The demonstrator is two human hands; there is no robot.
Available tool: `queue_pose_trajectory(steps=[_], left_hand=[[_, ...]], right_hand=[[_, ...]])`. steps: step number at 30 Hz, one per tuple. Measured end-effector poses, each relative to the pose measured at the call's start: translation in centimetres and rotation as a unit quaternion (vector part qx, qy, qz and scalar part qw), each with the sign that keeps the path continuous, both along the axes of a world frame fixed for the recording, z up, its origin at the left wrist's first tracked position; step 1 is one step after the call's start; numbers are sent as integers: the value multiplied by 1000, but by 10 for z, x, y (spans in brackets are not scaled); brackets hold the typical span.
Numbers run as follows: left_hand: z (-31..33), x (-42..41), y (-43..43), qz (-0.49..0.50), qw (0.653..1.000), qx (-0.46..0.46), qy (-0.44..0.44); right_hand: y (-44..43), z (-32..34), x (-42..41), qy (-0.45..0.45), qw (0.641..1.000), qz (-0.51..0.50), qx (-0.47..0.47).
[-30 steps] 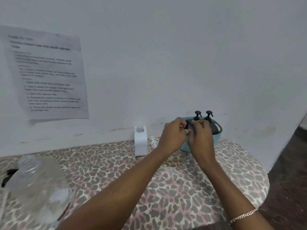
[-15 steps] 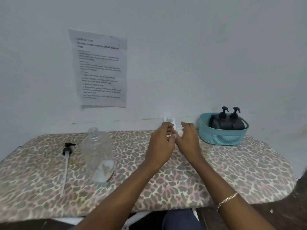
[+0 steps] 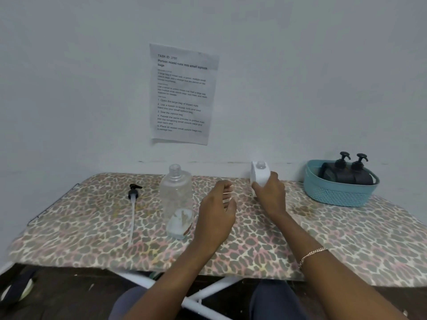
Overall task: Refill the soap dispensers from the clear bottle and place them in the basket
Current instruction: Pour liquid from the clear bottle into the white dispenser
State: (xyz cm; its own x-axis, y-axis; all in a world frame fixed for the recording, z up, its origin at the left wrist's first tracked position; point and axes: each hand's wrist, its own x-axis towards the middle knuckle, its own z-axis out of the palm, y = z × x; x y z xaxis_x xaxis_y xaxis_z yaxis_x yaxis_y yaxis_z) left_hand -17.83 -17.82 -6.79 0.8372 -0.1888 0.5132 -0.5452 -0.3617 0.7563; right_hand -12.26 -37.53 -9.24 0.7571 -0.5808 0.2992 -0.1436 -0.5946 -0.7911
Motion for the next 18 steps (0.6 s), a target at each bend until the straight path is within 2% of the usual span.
queue_pose_trajectory(steps=[9, 14, 18], left_hand=[[-13, -23, 43, 29, 999, -3, -32], [-23, -38, 67, 67, 992, -3, -105], [-28, -40, 82, 145, 977, -7, -153]], right_hand=[[35, -5, -47, 0, 997, 83, -1], [54, -8, -78, -7, 993, 115, -11], [63, -10, -99, -25, 991, 129, -6]])
